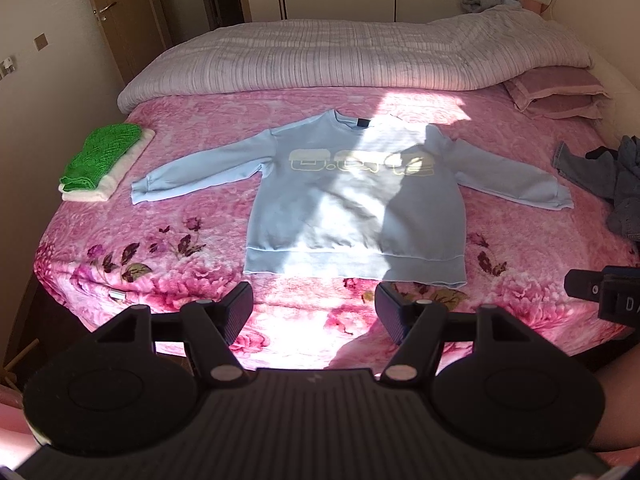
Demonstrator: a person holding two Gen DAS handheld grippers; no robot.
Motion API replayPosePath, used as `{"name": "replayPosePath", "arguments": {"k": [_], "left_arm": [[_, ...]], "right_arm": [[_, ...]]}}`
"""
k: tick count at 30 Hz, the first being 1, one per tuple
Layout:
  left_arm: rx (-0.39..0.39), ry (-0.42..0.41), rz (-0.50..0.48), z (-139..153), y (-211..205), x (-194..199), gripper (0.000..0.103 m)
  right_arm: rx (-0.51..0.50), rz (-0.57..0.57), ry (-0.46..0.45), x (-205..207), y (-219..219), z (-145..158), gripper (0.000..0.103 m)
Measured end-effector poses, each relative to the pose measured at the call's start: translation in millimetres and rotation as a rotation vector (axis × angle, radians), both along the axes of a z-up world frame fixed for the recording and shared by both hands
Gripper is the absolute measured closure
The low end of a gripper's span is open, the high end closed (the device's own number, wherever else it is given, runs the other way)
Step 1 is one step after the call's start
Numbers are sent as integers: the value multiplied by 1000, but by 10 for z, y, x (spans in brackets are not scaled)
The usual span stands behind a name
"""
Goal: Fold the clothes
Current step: 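Move both open grippers toward the sweatshirt sleeve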
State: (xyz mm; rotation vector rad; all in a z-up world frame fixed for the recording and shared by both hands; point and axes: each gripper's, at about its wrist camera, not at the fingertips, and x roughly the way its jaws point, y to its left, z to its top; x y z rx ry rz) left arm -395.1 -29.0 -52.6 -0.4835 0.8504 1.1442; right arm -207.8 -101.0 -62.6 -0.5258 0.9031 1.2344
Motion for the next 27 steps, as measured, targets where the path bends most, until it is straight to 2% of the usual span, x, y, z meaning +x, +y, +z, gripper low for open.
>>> {"name": "replayPosePath", "arguments": {"k": [6,15,20,27], "left_arm": [[-34,-5,2,-151,224,22,39],[-65,-14,86,-277,791,-259,39],[-101,-33,156,-434,1296,-549,39],[-207,-89,262,-790,2260,-1121,40]], "right_arm": [[17,-93,26,386,3,-98,58],[2,-241,96,999,198,-262,58],[-22,-274,120,1111,555,-423,58],[-89,-284,164,958,1433,-724,58]]}}
